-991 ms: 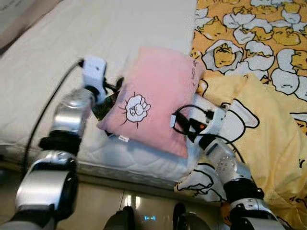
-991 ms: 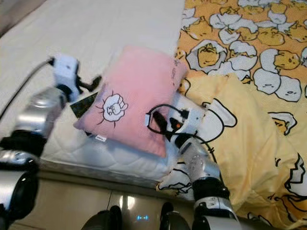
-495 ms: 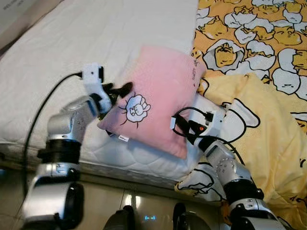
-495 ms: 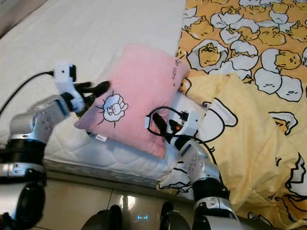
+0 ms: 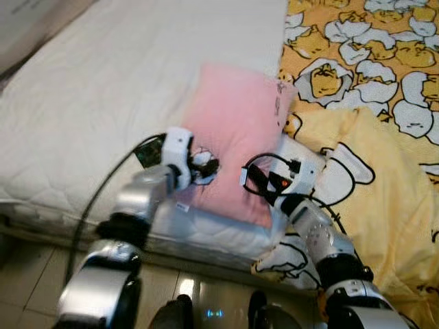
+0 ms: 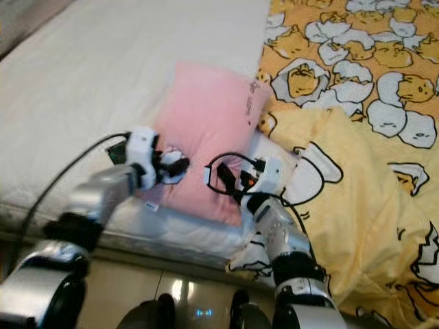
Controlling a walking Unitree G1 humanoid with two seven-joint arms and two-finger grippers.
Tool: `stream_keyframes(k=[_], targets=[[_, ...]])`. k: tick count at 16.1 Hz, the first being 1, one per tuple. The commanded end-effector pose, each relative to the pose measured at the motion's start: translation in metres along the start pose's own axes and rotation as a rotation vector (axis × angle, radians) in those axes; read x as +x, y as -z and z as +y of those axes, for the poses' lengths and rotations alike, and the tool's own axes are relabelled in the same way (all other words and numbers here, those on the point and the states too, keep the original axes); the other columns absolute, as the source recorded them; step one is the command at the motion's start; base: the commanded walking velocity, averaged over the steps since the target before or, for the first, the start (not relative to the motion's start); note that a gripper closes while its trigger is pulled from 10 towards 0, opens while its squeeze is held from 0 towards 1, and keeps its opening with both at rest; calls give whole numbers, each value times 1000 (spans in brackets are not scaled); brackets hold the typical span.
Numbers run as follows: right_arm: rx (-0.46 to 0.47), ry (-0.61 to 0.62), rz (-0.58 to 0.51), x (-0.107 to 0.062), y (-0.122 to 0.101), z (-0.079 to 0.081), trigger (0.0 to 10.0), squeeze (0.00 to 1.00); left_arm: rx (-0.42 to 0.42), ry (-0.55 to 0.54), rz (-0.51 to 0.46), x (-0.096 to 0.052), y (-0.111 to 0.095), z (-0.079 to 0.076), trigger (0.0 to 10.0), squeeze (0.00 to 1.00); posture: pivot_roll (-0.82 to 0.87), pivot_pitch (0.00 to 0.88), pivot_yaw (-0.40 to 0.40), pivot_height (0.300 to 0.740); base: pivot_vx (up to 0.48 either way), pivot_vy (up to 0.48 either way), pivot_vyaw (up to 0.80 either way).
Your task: Clean up the room
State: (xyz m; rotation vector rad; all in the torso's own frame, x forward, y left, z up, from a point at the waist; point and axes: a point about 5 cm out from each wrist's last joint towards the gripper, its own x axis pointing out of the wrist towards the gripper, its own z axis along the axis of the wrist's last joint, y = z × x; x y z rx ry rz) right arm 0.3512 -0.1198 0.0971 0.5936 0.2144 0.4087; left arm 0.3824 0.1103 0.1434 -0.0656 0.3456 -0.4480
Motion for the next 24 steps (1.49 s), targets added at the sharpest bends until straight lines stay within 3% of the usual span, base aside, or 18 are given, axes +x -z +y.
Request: stream_keyframes(k=[1,2,3,4,5,6,7,10,11,13,21,24], targets=[[5,-16,12,3,4,5,10000,0,-121,-25,69,6,27,-5,10000,0,138,283,10,740,0,0,0],[10,-18,14,4,6,6,10000,0,-224,-12,40,9,26,-8,10000,0,135,280,10,740,0,0,0],[13,-19,15,5,7,7,10000,0,-255,-6,37,9,26,-9,10000,0,134,277,12,740,0,0,0],[9,-32,23,6,9,10,0,0,-221,-17,58,11,33,-10,0,0,123,273,17,740,0,0,0],[-13,-11,45,6,12,5,0,0,-129,-45,83,12,39,-9,0,0,113,268,17,740,0,0,0],[-13,-9,48,5,13,5,0,0,-113,-49,84,12,40,-9,0,0,113,268,17,740,0,0,0],[-41,-24,43,1,13,1,0,0,-34,-49,109,12,44,-9,0,0,116,258,21,740,0,0,0],[-81,40,67,-7,17,-10,0,0,58,-67,148,11,51,-5,0,0,107,262,23,740,0,0,0],[-80,49,74,-8,19,-13,0,0,38,-73,147,11,52,-4,0,0,107,263,22,740,0,0,0],[-84,78,97,-15,25,-20,0,0,-81,-53,107,11,51,-6,0,0,106,255,21,740,0,0,0],[-58,107,105,-22,31,-28,0,0,53,-73,112,8,57,-1,0,0,99,227,21,740,0,0,0],[-55,96,103,-19,28,-28,0,0,14,-64,94,10,56,-4,0,0,96,221,20,740,0,0,0]])
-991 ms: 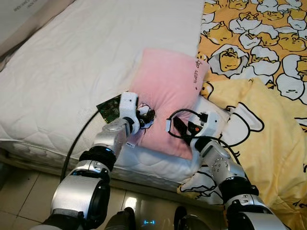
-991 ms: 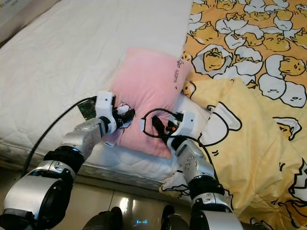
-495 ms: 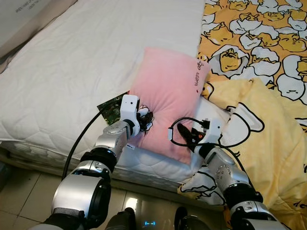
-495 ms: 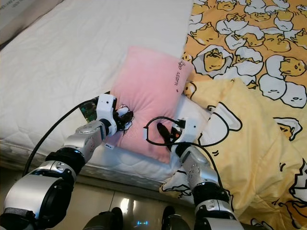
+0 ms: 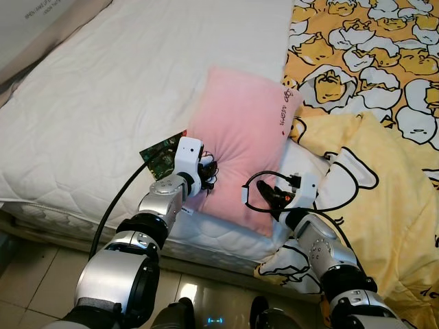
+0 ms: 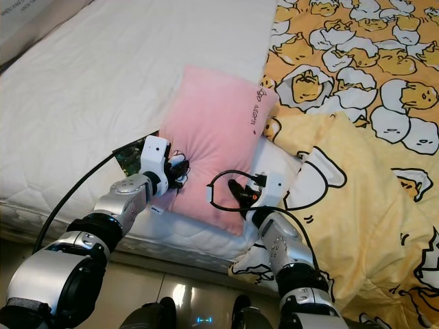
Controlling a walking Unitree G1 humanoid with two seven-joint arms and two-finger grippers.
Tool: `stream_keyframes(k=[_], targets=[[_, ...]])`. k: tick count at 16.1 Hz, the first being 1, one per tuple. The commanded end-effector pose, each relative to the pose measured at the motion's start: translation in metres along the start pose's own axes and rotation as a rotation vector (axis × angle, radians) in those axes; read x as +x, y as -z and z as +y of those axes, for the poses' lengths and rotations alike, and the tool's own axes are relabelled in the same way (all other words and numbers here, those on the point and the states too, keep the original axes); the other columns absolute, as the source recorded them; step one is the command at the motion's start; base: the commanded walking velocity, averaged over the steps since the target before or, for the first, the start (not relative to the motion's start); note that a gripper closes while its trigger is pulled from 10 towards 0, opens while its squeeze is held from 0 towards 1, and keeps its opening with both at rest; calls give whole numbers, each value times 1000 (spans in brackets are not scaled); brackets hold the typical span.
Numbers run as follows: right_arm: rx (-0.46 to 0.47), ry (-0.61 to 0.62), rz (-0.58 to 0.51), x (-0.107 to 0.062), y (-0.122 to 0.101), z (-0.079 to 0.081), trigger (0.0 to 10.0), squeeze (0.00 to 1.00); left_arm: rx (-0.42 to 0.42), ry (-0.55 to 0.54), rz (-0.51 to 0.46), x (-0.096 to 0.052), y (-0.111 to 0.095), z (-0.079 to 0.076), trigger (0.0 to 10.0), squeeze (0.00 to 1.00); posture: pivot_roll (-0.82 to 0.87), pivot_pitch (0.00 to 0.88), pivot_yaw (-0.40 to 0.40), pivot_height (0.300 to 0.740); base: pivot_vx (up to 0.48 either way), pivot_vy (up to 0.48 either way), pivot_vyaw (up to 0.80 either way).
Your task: Clean up the room
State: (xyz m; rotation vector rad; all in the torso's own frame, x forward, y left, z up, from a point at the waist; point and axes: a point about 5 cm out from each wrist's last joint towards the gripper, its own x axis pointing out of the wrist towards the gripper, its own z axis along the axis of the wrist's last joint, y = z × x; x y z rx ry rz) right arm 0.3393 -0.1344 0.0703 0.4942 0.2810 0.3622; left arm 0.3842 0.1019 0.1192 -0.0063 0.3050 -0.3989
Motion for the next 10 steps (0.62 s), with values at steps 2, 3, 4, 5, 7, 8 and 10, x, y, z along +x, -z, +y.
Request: stream_keyframes(k=[2,3,4,5,7,8,10], targets=[[65,-1,22,3,7,1,0,0,-30,2,120,-4,33,-3,0,0,110,205,25,740,0,0,0],[69,-4,20,4,6,3,0,0,-24,7,118,-4,33,-4,0,0,110,205,25,740,0,0,0],[64,-6,22,7,6,5,0,0,2,13,114,-3,32,-5,0,0,119,185,27,740,0,0,0],[61,-12,21,10,6,9,0,0,35,13,96,-3,32,-5,0,0,122,148,31,740,0,0,0],[40,5,16,10,5,7,0,0,-1,0,51,-3,28,-6,0,0,122,97,34,740,0,0,0],[25,20,15,11,3,6,0,0,-25,-14,36,-2,26,-5,0,0,127,70,34,740,0,0,0],[13,41,-24,11,-2,3,0,0,-31,6,-18,-1,16,-8,0,0,139,10,34,740,0,0,0]])
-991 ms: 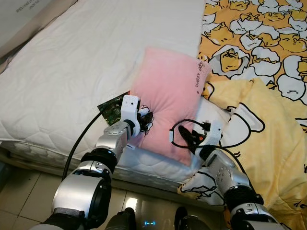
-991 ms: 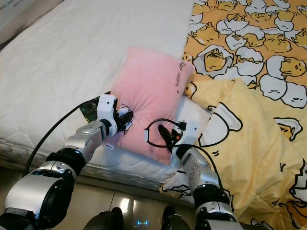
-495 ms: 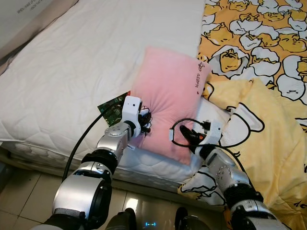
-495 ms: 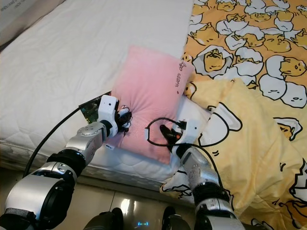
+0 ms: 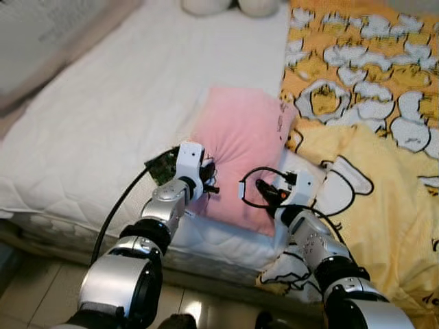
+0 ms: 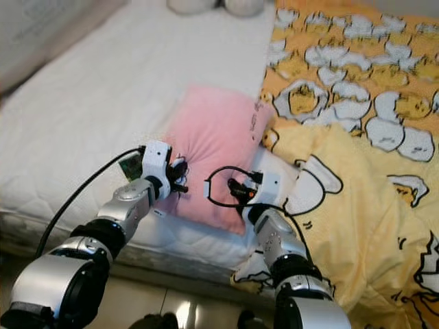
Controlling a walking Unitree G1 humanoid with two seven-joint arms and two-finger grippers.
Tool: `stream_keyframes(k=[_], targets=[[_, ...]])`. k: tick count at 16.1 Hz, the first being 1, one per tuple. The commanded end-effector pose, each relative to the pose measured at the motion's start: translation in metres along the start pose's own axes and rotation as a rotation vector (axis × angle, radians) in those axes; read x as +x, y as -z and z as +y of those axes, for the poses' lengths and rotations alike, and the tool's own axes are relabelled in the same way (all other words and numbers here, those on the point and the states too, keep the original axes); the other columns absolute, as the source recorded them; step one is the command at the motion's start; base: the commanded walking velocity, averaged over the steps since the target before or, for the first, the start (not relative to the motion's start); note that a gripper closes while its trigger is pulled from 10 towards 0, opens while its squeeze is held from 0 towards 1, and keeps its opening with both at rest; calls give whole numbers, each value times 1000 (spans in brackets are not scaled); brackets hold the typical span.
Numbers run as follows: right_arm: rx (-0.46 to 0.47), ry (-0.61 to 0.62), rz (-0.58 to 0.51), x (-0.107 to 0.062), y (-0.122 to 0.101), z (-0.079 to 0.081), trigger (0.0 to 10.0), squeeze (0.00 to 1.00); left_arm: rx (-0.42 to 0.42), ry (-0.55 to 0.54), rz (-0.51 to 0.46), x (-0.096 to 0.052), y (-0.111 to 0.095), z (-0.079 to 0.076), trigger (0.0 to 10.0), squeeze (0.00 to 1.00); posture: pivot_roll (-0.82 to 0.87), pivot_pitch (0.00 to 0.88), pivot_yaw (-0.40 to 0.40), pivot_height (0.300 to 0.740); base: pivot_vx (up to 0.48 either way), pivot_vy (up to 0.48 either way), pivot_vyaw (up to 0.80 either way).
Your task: Clean up the room
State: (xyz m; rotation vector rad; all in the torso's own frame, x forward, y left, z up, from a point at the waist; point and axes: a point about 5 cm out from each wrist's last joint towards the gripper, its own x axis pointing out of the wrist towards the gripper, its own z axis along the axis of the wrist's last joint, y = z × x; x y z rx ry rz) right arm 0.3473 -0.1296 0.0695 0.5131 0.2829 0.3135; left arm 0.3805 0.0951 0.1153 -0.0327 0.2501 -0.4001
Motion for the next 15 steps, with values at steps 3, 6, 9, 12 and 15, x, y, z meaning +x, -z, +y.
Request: stream_keyframes(k=[3,6,9,12,15], targets=[[-42,-27,-190,8,-50,12,0,0,10,78,-121,6,-35,-9,0,0,137,0,41,740,0,0,0],[-160,-87,-408,6,-125,32,0,0,95,114,-302,6,-101,-11,0,0,122,0,42,740,0,0,0],[-261,-32,-489,-3,-157,32,0,0,182,54,-410,-1,-139,-3,10000,0,122,0,43,740,0,0,0],[-275,30,-474,-6,-144,24,10000,0,137,39,-406,-2,-136,7,10000,0,114,0,54,740,0,320,0],[-313,57,-458,-8,-125,22,10000,0,163,6,-393,-2,-127,10,10000,0,97,0,59,740,0,480,0]])
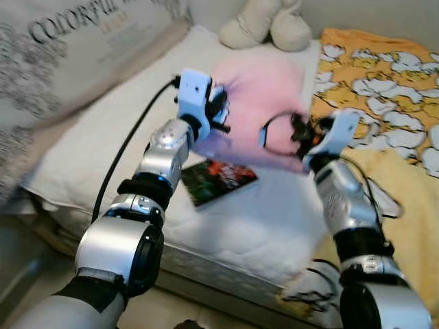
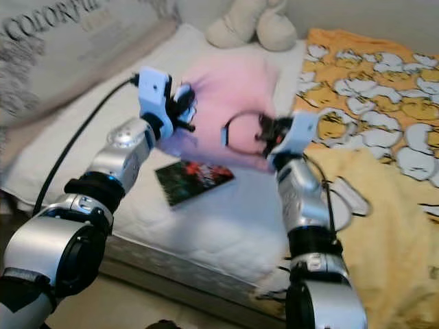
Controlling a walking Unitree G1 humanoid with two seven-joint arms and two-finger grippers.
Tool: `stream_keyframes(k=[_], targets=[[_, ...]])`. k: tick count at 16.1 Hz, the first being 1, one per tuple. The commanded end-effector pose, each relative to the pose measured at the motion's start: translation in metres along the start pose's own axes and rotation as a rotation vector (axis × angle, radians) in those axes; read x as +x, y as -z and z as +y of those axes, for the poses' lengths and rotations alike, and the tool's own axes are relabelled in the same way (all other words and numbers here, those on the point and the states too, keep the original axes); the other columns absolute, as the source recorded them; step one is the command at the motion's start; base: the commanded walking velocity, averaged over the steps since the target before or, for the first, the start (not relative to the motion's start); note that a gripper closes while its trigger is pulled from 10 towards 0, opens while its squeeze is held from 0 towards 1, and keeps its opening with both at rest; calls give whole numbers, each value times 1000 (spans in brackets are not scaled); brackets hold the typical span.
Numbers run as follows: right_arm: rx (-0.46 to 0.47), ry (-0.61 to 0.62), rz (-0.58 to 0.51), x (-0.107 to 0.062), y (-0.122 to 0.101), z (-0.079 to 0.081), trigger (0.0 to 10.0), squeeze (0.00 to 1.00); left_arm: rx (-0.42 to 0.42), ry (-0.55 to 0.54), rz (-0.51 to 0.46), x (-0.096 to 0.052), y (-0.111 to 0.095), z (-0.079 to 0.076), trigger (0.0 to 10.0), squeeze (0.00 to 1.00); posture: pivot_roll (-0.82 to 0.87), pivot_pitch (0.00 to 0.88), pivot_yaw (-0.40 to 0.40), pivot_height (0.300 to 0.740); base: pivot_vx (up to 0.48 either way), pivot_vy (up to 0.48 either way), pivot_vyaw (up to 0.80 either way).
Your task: Clean up the room
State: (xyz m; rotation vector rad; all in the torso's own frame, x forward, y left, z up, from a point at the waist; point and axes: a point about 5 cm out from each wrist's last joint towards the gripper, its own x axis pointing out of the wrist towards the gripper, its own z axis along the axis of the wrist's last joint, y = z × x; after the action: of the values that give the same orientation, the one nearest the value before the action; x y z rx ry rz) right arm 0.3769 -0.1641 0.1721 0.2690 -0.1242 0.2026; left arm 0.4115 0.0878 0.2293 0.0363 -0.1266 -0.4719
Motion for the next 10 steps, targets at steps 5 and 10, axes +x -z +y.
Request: stream_keyframes(k=[5,10], targets=[[-29,41,-45,-4,-7,-5,10000,0,-23,-88,-19,-5,4,10,10000,0,95,0,54,740,0,480,0],[-29,44,-17,-6,0,-4,10000,0,-24,-87,12,-5,14,4,10000,0,88,0,50,740,0,480,0]])
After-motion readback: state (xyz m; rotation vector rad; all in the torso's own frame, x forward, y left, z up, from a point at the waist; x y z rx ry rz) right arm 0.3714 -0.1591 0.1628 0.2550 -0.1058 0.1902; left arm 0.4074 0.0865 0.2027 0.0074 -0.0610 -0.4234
